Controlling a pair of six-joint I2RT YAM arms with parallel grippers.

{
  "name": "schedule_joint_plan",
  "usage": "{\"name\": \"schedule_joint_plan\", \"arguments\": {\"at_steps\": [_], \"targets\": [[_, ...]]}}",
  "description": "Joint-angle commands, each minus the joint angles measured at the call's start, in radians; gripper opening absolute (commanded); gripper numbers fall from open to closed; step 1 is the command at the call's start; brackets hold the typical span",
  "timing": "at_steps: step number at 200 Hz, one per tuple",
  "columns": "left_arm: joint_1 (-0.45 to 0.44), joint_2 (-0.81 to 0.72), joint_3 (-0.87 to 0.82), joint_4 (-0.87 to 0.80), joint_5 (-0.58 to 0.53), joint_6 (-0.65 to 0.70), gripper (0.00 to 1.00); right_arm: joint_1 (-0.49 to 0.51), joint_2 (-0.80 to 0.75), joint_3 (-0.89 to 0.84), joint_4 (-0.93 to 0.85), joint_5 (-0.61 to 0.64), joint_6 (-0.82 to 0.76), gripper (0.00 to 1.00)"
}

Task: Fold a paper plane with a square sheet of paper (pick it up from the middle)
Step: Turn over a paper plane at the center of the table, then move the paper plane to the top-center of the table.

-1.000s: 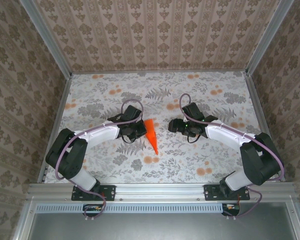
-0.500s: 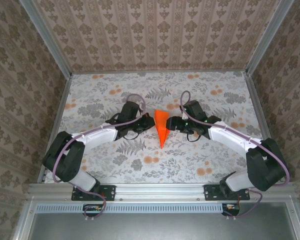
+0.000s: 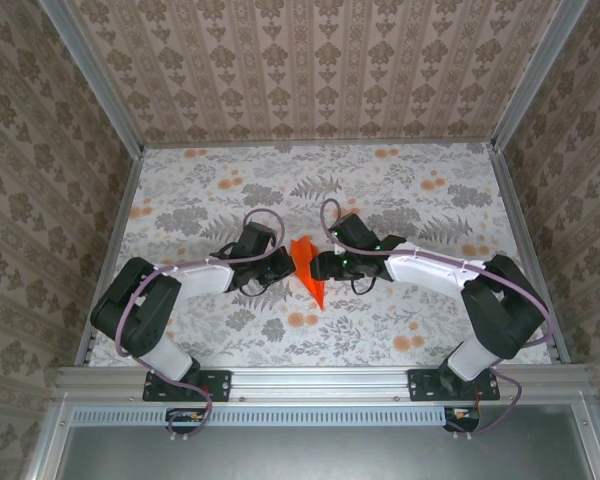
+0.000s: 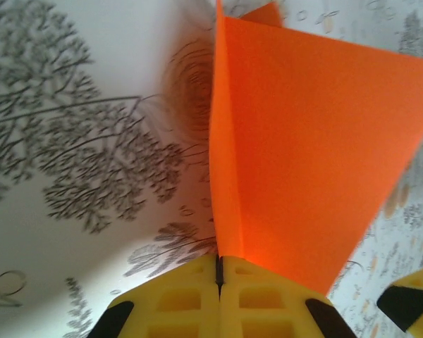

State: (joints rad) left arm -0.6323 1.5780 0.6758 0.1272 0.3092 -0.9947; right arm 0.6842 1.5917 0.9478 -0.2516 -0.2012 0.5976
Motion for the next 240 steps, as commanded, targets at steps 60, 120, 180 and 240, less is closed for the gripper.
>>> {"name": "schedule_joint_plan", "arguments": {"at_steps": [60, 120, 180, 240], "targets": [[0.011, -0.002, -0.012, -0.012, -0.029, -0.017, 0.0, 0.065, 0.098, 0.103, -0.081, 0.046, -0.049, 0.45], [0.011, 0.003, -0.013, -0.011, -0.021, -0.022, 0.0, 0.074, 0.164, 0.132, -0.098, 0.04, -0.049, 0.4], [0.011, 0.007, -0.014, -0.01, -0.019, -0.025, 0.0, 0.084, 0.232, 0.17, -0.128, 0.069, -0.048, 0.4], [0.011, 0.0, -0.007, -0.026, -0.016, -0.025, 0.0, 0.092, 0.276, 0.205, -0.18, 0.154, -0.026, 0.37]]}}
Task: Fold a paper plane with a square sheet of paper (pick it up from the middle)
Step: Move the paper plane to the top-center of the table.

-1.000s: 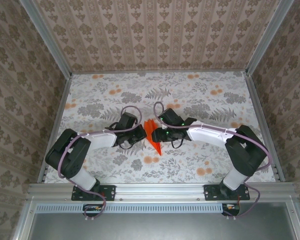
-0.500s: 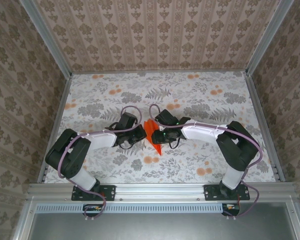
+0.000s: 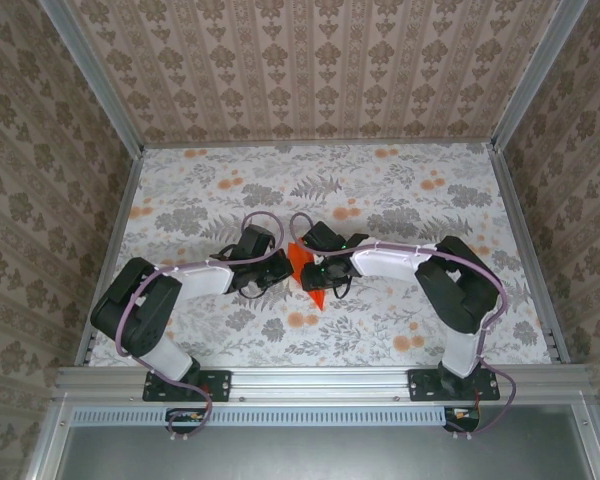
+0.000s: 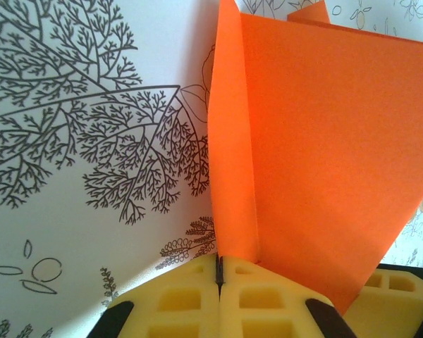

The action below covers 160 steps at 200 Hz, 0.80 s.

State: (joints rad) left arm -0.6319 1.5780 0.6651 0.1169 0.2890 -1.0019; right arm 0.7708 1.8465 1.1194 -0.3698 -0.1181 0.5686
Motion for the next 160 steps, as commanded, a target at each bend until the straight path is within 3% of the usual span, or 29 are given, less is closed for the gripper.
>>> {"name": "schedule_joint_plan", "arguments": {"at_steps": [1, 15, 40, 95, 121, 160], "targets": [[0.011, -0.002, 0.004, -0.016, 0.003, -0.018, 0.0, 0.006, 0.022, 0.034, -0.062, 0.071, 0.003, 0.37], [0.015, -0.015, 0.01, -0.038, 0.001, -0.01, 0.01, 0.007, 0.024, 0.038, -0.074, 0.094, 0.014, 0.29], [0.037, -0.069, 0.036, -0.136, -0.027, 0.025, 0.21, 0.006, 0.018, 0.052, -0.111, 0.156, 0.032, 0.16], [0.167, -0.224, 0.07, -0.398, -0.102, 0.126, 0.6, -0.03, -0.008, 0.099, -0.182, 0.289, 0.02, 0.1], [0.246, -0.28, 0.077, -0.501, -0.148, 0.183, 0.75, -0.086, 0.013, 0.137, -0.189, 0.305, -0.017, 0.08], [0.28, -0.332, 0.091, -0.594, -0.213, 0.246, 0.9, -0.185, 0.102, 0.264, -0.173, 0.288, -0.123, 0.08]]}}
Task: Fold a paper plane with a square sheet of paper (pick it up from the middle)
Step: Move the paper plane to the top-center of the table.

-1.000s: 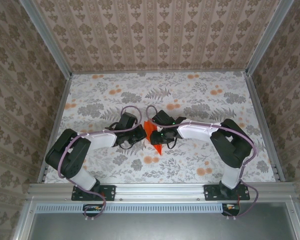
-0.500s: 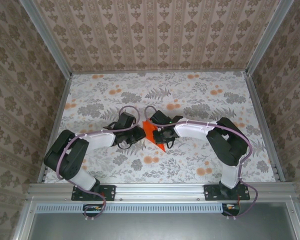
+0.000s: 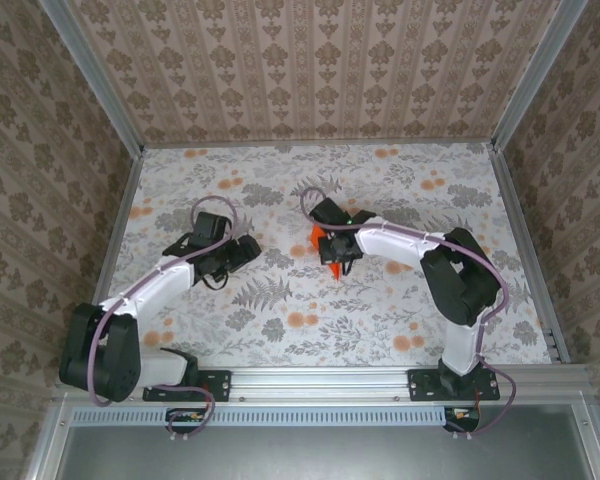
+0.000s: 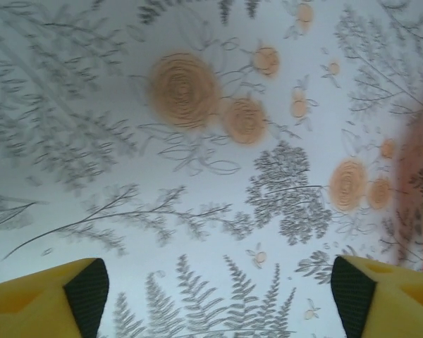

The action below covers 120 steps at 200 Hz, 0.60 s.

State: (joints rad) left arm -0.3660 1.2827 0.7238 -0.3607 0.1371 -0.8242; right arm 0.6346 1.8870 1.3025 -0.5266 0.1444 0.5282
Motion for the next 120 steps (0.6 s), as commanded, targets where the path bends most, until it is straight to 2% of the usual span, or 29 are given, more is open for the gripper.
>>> {"name": "schedule_joint_plan", "arguments": {"at_steps": [1, 39, 120], "targets": [[0.014, -0.038, 0.032, -0.117, -0.063, 0.069, 0.9, -0.05, 0.065, 0.085, -0.017, 0.024, -0.085, 0.08], [0.024, -0.057, 0.029, -0.127, -0.077, 0.091, 1.0, -0.122, 0.18, 0.223, -0.029, 0.014, -0.152, 0.09], [0.03, -0.021, 0.028, -0.123, -0.063, 0.097, 1.0, -0.169, 0.305, 0.34, -0.056, 0.014, -0.174, 0.15]]}}
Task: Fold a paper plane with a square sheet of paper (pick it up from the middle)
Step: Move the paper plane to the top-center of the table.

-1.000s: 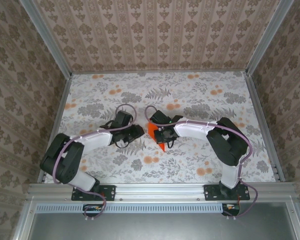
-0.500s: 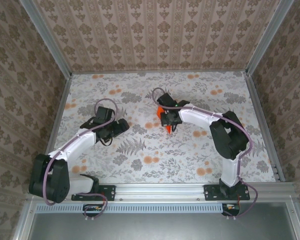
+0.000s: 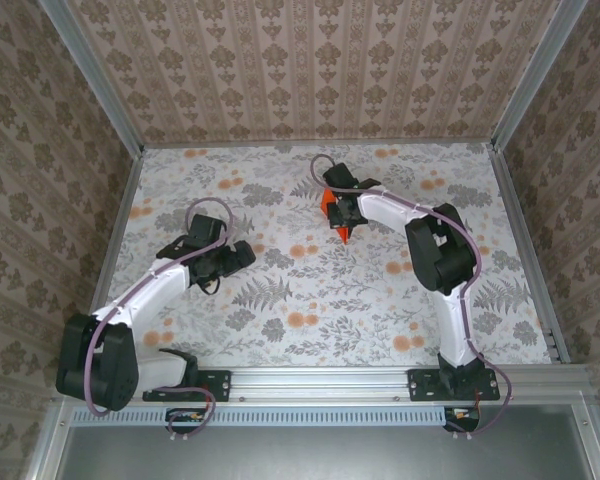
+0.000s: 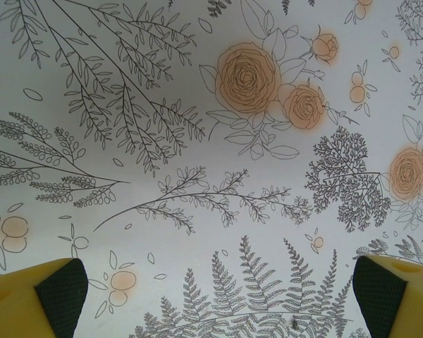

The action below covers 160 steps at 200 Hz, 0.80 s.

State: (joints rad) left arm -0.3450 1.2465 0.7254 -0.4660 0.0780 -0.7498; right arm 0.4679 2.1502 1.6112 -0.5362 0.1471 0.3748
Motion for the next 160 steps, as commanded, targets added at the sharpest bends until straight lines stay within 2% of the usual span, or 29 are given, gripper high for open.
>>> {"name": "schedule_joint_plan", "arguments": {"at_steps": [1, 67, 102, 129, 160], "targets": [[0.009, 0.016, 0.026, -0.017, -0.003, 0.023, 1.0, -0.003, 0.042, 0.032, -0.047, 0.012, -0.021, 0.15], [0.009, 0.018, 0.033, -0.026, -0.007, 0.026, 1.0, -0.003, 0.067, 0.038, -0.057, 0.01, -0.007, 0.17], [0.019, 0.02, 0.1, -0.072, -0.071, 0.075, 1.0, -0.003, -0.028, 0.063, -0.102, 0.026, 0.02, 0.24], [0.043, 0.021, 0.182, -0.113, -0.184, 0.161, 1.0, -0.003, -0.177, 0.046, -0.116, 0.053, 0.051, 0.4], [0.111, 0.005, 0.214, -0.075, -0.287, 0.25, 1.0, -0.008, -0.375, -0.068, -0.05, 0.161, 0.069, 0.68]]}}
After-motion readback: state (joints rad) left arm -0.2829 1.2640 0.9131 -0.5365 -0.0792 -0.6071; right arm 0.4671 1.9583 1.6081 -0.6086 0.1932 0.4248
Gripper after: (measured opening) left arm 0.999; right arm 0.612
